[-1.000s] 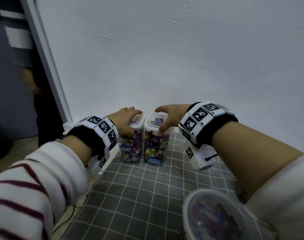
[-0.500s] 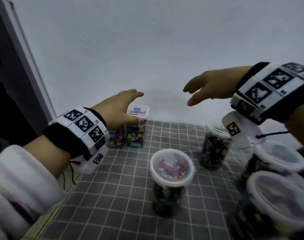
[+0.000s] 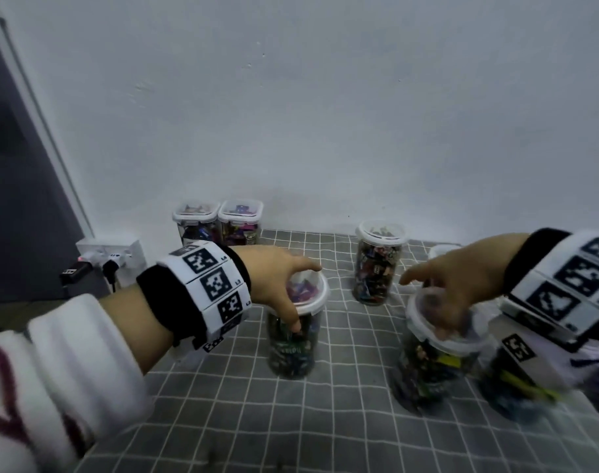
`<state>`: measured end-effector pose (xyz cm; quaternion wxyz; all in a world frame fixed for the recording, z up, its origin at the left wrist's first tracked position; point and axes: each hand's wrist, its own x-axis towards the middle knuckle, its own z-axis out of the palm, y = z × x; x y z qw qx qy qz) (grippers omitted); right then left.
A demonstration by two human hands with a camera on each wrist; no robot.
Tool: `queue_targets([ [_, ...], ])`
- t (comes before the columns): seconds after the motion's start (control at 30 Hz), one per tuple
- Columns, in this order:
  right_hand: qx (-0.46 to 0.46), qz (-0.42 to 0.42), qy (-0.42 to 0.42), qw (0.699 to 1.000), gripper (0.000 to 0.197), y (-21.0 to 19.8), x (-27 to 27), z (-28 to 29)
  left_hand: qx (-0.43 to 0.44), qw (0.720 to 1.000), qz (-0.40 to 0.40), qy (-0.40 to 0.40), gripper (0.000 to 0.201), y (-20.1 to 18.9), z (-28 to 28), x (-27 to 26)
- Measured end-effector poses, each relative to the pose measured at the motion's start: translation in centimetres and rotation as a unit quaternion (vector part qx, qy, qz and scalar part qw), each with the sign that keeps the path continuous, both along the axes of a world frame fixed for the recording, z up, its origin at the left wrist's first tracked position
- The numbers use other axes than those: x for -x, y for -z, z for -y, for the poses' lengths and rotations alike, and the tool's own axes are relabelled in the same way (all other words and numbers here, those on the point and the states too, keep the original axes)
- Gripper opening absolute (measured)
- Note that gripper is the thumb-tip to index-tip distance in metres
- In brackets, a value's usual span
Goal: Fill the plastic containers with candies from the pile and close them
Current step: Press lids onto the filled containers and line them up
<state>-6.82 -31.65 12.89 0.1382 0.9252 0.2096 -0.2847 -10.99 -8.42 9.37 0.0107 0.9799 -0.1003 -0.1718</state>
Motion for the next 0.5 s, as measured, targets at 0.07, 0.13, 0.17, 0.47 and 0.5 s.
queue_targets([
  [0.07,0.027,0.0,0.0,1.0,0.095,0.4,0.5,0.5,-0.016,1.0,0.007,0.003,0.099,0.2,0.0,0.0],
  [0.13,0.043,-0.001,-0.01,0.999,0.096,0.7,0.9,0.7,-0.017,1.0,0.014,-0.001,0.099,0.4,-0.1,0.0],
  [0.17,0.045,0.0,-0.014,0.999,0.096,0.9,0.9,0.8,-0.016,1.0,0.021,-0.003,0.099,0.4,-0.1,0.0],
  [0.47,-0.057,0.062,-0.043,0.996,0.085,1.6,-0.7,-2.0,-0.025,0.996,0.06,-0.064,0.098,0.0,-3.0,-0.8],
  [0.5,-0.078,0.07,-0.046,0.993,0.084,1.5,-1.2,-2.7,-0.033,0.994,0.069,-0.074,0.096,0.0,-3.7,-1.1],
])
